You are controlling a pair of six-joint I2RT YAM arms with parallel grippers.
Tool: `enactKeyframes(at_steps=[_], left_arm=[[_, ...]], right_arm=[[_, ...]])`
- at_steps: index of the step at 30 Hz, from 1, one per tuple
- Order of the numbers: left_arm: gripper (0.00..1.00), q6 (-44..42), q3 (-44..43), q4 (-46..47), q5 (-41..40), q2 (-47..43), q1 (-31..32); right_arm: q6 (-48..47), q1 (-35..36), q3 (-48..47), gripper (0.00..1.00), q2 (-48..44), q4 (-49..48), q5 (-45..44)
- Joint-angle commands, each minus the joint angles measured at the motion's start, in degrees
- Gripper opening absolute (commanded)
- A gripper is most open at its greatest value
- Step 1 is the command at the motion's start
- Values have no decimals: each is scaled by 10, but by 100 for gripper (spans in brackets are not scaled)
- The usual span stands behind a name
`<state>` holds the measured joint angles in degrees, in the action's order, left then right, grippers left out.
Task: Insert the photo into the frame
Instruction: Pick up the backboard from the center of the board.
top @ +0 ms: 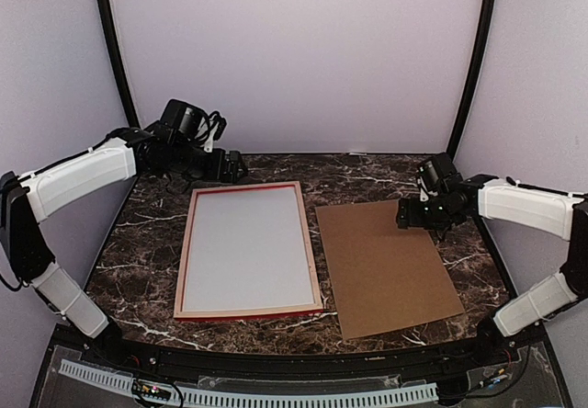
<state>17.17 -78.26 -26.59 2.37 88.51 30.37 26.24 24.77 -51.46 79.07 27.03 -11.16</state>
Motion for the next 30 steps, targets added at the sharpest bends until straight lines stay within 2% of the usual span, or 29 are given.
enactKeyframes(at_steps=[1,10,17,24,30], left_arm=[[99,43,1,47,82,6,23],[99,101,-37,123,172,138,133],[99,109,-127,137,190,273,206],[99,105,-187,132,189,353,227],[99,107,-200,129,182,389,237]], right_arm=[[-12,-47,28,90,-25,-3,-9],[-42,-154,101,91,-23,-63,101],[-43,-204,137,90,25,-123,176],[-43,-217,152,88,49,-148,211],[-36,-223,173,88,41,-160,240]])
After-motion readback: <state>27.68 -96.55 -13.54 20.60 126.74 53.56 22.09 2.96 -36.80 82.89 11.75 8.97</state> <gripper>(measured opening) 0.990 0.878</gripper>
